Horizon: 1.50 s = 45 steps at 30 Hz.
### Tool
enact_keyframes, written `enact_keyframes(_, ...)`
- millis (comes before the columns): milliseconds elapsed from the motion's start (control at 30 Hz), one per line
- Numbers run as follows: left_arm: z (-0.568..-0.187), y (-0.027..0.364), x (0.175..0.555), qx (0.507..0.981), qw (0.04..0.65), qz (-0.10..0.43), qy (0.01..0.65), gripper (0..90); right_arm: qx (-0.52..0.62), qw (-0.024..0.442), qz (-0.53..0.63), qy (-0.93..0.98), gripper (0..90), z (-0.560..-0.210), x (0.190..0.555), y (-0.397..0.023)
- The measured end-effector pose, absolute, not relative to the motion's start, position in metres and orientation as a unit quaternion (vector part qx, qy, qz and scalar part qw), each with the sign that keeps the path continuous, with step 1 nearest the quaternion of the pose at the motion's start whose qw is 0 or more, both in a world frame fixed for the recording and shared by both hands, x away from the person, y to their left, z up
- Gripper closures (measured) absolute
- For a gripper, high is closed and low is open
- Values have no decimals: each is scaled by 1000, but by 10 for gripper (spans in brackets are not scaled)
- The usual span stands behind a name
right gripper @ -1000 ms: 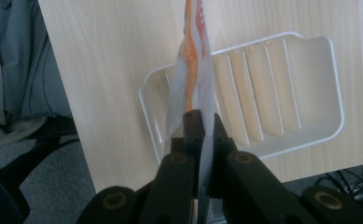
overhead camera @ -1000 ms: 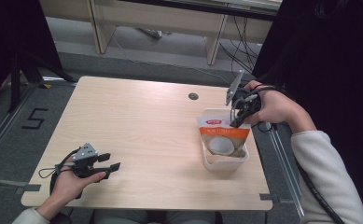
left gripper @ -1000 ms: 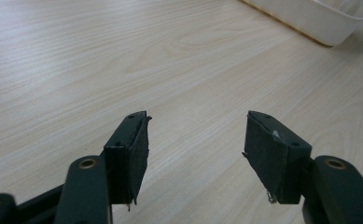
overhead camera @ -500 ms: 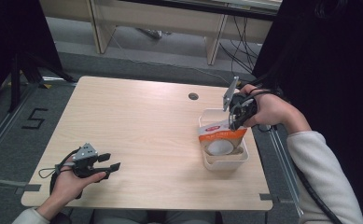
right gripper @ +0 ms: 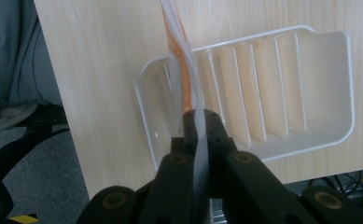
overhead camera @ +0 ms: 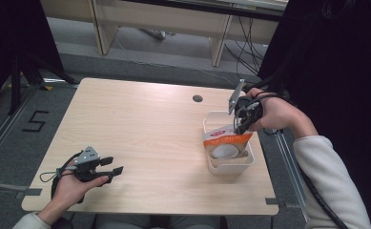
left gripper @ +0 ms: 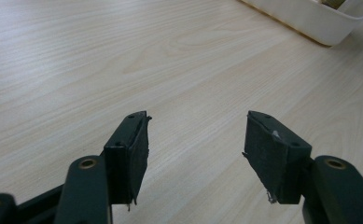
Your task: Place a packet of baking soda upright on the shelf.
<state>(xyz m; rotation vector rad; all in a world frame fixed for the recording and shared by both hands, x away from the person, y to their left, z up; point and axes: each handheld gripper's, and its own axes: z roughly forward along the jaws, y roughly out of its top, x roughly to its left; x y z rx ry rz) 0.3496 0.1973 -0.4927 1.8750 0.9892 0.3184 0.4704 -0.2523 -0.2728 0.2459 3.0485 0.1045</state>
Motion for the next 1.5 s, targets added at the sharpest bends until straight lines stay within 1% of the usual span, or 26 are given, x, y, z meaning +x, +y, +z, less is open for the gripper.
enact_keyframes(433, -493, 197, 350, 768, 480, 131, 403, 395, 79, 40, 22, 996, 900, -279, 471, -261)
enact_keyframes(867, -492, 196, 349, 769, 480, 133, 402, 395, 90, 41, 17, 995, 900, -280, 468, -262)
enact_keyframes(967, -492, 197, 349, 770, 478, 133, 402, 395, 71, 42, 25, 996, 900, -281, 471, -264)
enact_keyframes(1067, -492, 196, 349, 770, 479, 132, 400, 395, 91, 34, 17, 995, 900, -280, 469, -263)
enact_keyframes(1233, -492, 196, 350, 773, 478, 135, 395, 395, 79, 41, 20, 996, 900, -282, 469, -264)
enact_keyframes(1333, -492, 196, 349, 773, 479, 135, 395, 395, 91, 41, 20, 995, 900, -283, 468, -265)
enact_keyframes(1500, -492, 196, 350, 773, 479, 135, 395, 395, 102, 35, 13, 994, 900, -292, 469, -265)
